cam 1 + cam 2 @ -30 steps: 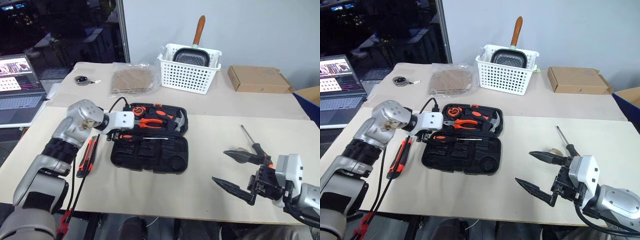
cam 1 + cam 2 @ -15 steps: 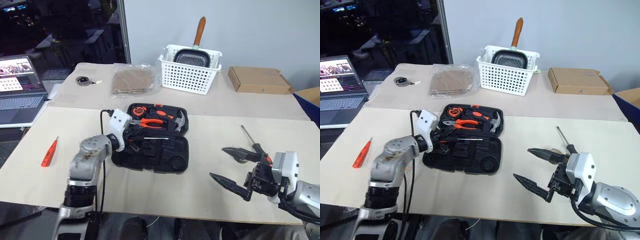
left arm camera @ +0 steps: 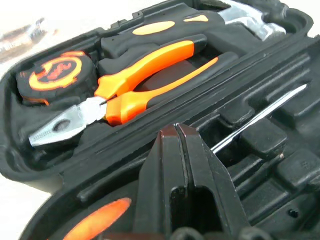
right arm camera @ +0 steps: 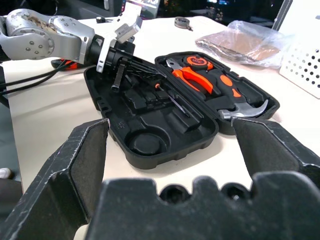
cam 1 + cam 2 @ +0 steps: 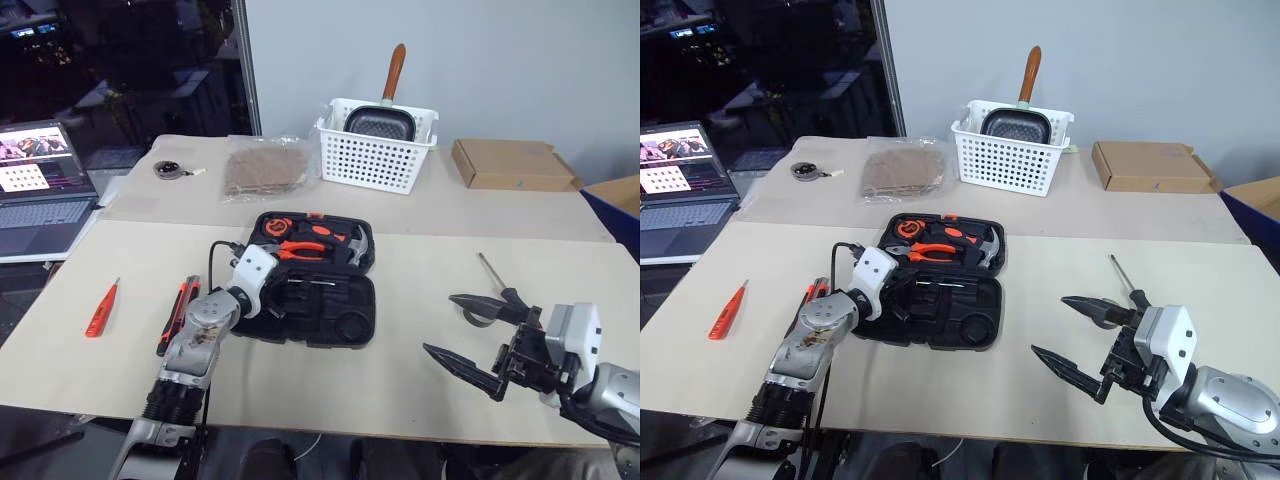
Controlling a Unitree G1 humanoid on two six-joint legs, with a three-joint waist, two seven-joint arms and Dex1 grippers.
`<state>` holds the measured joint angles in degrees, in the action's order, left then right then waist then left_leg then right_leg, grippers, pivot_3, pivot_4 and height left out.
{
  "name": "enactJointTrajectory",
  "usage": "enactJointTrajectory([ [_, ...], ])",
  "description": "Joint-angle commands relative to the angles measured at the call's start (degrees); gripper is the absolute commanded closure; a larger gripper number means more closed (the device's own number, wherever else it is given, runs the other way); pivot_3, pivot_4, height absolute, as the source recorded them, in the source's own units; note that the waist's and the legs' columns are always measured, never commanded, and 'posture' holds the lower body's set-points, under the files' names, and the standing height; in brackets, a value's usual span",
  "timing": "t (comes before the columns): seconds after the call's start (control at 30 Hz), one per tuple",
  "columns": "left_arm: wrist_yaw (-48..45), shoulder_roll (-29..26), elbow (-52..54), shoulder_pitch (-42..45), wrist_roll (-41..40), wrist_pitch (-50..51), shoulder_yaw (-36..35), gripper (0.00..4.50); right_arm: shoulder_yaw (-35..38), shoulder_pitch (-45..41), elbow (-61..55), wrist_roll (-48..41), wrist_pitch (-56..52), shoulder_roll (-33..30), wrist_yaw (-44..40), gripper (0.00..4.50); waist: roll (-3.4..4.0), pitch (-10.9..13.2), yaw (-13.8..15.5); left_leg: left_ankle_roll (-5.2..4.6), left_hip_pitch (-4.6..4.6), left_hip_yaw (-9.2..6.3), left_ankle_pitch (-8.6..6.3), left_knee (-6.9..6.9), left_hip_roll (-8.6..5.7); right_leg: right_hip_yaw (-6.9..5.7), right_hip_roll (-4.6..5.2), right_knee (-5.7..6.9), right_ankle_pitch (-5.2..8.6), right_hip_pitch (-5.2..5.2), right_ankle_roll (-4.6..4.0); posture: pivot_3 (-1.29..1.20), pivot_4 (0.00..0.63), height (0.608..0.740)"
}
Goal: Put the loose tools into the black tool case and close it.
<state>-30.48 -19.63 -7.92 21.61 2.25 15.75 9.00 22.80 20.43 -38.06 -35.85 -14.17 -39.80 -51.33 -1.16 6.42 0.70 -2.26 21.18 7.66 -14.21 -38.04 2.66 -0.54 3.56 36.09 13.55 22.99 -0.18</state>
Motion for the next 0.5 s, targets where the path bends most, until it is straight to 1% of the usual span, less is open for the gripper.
enactJointTrajectory([
  [0.03, 0.8, -1.0, -7.1, -0.9, 3.3, 0.7, 2.3, 4.49, 2.0, -0.4, -1.6, 0.4, -1.0, -0.5, 2.7, 0.00, 0.12, -0.1, 0.0, 0.13, -0.09, -0.02, -0.08, 0.00, 0.02, 0.01, 0.06, 0.01, 0.09, -0.11, -0.13, 0.00, 0.150, 0.740],
  [0.1, 0.0, -0.4, -3.3, -1.6, -0.4, 0.7, -0.4, 4.49, 2.7, -1.5, -1.5, 0.1, -1.9, -0.3, 4.9, 0.00, 0.14, -0.2, -0.1, 0.23, -0.15, -0.02, -0.14, 0.06, 0.06, 0.00, 0.18, 0.02, 0.08, -0.32, -0.12, 0.00, 0.150, 0.740],
  [0.13, -0.2, 0.0, 0.4, -2.6, -3.2, 1.8, -2.8, 4.49, 3.0, -1.8, -1.4, 0.5, -2.4, -0.6, 5.8, 0.00, 0.15, -0.2, -0.3, 0.24, -0.21, -0.01, -0.14, 0.09, 0.06, 0.00, 0.24, 0.01, 0.07, -0.38, -0.12, 0.00, 0.150, 0.740],
  [0.17, -0.5, 0.4, 3.9, -3.5, -6.0, 3.2, -5.0, 4.49, 3.0, -2.0, -1.3, 0.9, -3.4, -1.1, 6.6, 0.00, 0.15, -0.2, -0.5, 0.25, -0.25, -0.02, -0.14, 0.10, 0.06, -0.02, 0.45, 0.01, 0.07, -0.37, -0.12, 0.00, 0.150, 0.740],
  [0.2, -1.8, 0.6, 7.3, -4.6, -9.2, 2.1, -7.0, 4.49, 3.1, -2.4, -1.0, 1.8, -4.0, -1.5, 7.5, 0.00, 0.14, -0.2, -0.7, 0.25, -0.32, -0.01, -0.14, 0.12, 0.07, -0.03, 0.48, 0.03, 0.07, -0.28, -0.12, 0.00, 0.150, 0.740],
  [0.23, -2.7, 0.0, 10.4, -5.6, -10.6, 1.5, -8.0, 4.49, 3.3, -2.7, -0.5, 2.8, -4.4, -1.8, 8.3, 0.00, 0.15, -0.2, -0.9, 0.24, -0.21, 0.00, -0.14, 0.12, 0.06, -0.03, 0.48, 0.04, 0.06, -0.13, -0.12, 0.00, 0.150, 0.740],
  [0.27, -5.4, -1.0, 14.2, -6.4, -14.6, 3.7, -9.5, 4.49, 3.7, -3.1, 0.1, 2.8, -5.7, -2.2, 9.3, 0.00, 0.22, -0.1, -1.0, 0.22, -0.02, 0.02, -0.13, 0.12, 0.06, -0.03, 0.49, 0.05, 0.03, 0.07, -0.08, 0.00, 0.150, 0.740],
  [0.3, -7.9, -1.9, 18.2, -7.0, -19.6, 7.1, -11.3, 4.49, 4.2, -3.4, 0.5, 2.9, -7.8, -3.4, 10.2, 0.00, 0.06, 0.0, -0.9, 0.02, 0.11, 0.04, -0.01, 0.16, 0.04, -0.04, 0.48, 0.06, -0.14, 0.23, 0.16, 0.00, 0.150, 0.740],
  [0.33, -10.2, -3.5, 22.2, -7.4, -23.8, 10.6, -12.6, 4.49, 4.5, -3.9, 0.9, 5.5, -10.3, -5.2, 12.3, 0.00, -0.12, 0.1, -0.9, -0.19, 0.24, 0.02, 0.12, 0.17, 0.04, -0.09, 0.41, 0.04, -0.13, 0.34, 0.10, 0.00, 0.150, 0.740],
  [0.37, -12.3, -4.9, 25.2, -7.7, -27.4, 13.0, -13.6, 3.98, 4.5, -4.5, 1.3, 7.4, -13.2, -7.0, 14.1, 0.00, -0.16, 0.1, -0.9, -0.17, 0.47, 0.01, 0.11, 0.17, 0.05, -0.15, 0.26, 0.03, -0.23, 0.52, -0.15, 0.00, 0.150, 0.740],
  [0.43, -16.4, -8.8, 30.9, -7.9, -33.4, 17.3, -14.3, 3.47, 4.8, -6.8, 4.1, 6.1, -21.4, -11.7, 14.8, 0.00, -0.17, 0.1, -0.7, -0.13, 1.01, 0.04, 0.11, 0.17, 0.01, -0.07, 0.16, 0.02, -0.28, 1.04, -0.21, 0.00, 0.150, 0.740],
  [0.5, -19.0, -12.7, 35.5, -7.5, -37.7, 21.1, -14.2, 2.74, 4.9, -9.8, 8.2, 7.9, -24.2, -14.9, 15.4, 0.00, -0.17, 0.1, -0.5, -0.19, 1.11, 0.05, 0.06, 0.17, -0.12, -0.04, 0.25, 0.01, -0.23, 1.13, -0.11, 0.00, 0.150, 0.740],
])
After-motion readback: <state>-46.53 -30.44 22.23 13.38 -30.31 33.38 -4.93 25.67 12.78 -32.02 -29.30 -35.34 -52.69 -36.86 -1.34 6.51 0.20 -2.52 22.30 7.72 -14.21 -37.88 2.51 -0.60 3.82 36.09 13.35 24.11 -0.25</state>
